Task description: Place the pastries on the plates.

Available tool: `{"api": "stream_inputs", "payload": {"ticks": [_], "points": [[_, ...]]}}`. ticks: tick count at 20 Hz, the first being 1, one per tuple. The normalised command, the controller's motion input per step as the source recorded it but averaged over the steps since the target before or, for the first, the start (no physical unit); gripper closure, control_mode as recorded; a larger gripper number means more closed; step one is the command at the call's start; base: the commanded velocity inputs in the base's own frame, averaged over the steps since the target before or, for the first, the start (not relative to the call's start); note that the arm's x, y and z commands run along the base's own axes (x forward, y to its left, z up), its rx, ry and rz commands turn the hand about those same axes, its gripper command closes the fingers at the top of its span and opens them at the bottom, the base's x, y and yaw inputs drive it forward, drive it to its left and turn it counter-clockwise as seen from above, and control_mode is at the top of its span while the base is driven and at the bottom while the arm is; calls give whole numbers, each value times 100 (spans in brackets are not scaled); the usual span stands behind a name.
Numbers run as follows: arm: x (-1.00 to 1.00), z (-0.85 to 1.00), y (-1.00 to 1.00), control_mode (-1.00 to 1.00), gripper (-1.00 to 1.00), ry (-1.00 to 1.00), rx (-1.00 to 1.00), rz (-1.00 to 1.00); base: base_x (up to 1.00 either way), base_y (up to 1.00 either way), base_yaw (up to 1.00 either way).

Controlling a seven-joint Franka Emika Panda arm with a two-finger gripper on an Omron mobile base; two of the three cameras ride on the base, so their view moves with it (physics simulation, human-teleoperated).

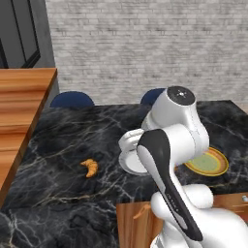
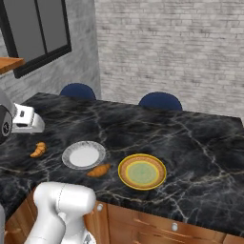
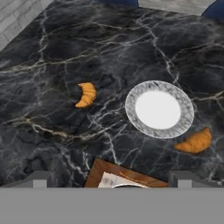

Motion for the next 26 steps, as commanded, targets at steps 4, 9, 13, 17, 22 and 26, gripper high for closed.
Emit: {"api": "stream_inputs", "payload": {"ticks": [4,9,13,17,22,26], "points": [[10,-85,55,-100,-100,10,0,6,0,0,0],[67,-40,38,-100,-100,20,0,0,0,0,0],[71,-49,43,-100,-100,13,0,0,0,0,0],[84,-57,42,-100,-100,10,-4,0,0,0,0],[71,-50,19,-100,-100,6,-2,0,0,0,0],[57,-51,19,-100,-100,6,0,0,0,0,0]]}}
